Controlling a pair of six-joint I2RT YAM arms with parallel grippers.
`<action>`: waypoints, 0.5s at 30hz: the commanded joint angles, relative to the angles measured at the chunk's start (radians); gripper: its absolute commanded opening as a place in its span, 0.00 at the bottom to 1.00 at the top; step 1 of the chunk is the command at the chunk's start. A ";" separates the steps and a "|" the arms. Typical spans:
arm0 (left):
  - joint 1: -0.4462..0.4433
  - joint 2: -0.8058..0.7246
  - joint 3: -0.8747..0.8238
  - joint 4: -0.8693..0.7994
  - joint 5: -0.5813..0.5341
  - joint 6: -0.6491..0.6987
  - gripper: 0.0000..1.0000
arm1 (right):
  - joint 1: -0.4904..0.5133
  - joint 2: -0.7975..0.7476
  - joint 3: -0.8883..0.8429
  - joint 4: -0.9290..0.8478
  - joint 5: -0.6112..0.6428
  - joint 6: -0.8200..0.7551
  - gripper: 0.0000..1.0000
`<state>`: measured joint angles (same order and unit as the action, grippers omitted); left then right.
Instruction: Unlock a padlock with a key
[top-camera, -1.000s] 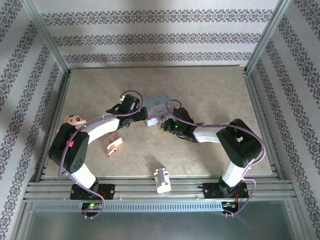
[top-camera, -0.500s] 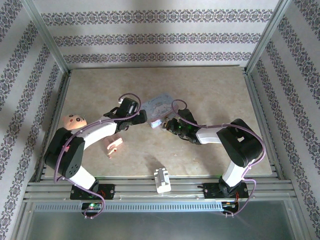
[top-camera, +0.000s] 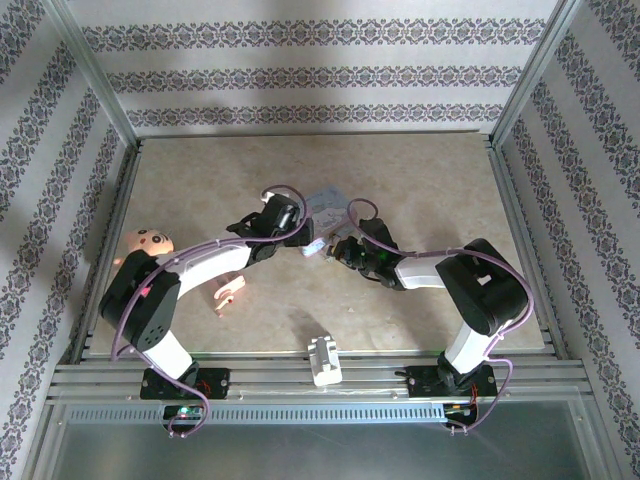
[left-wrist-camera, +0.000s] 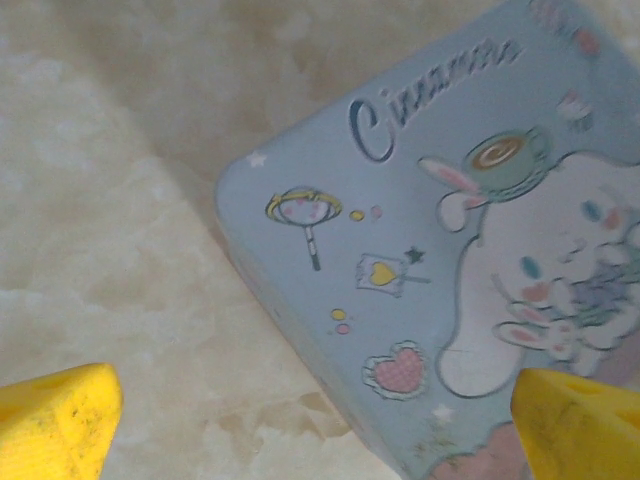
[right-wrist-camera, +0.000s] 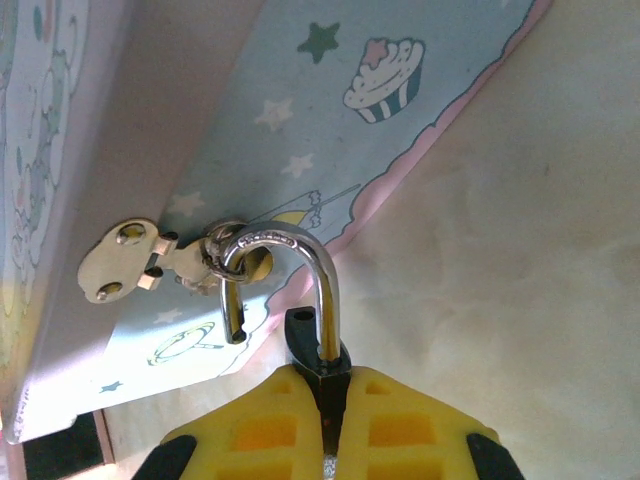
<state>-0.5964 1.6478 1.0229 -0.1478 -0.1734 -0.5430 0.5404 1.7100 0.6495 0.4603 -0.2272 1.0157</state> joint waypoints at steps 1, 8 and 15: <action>-0.011 0.024 0.022 -0.030 -0.017 0.042 0.99 | -0.019 -0.021 -0.015 0.043 -0.018 0.025 0.00; -0.011 0.038 -0.010 -0.045 -0.055 0.058 0.99 | -0.031 -0.003 -0.016 0.076 -0.040 0.045 0.00; -0.011 0.042 -0.036 -0.059 -0.070 0.064 0.99 | -0.033 0.005 -0.021 0.096 -0.043 0.060 0.00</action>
<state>-0.5968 1.6768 1.0203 -0.1490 -0.1963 -0.5110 0.5186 1.7103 0.6342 0.5068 -0.2592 1.0565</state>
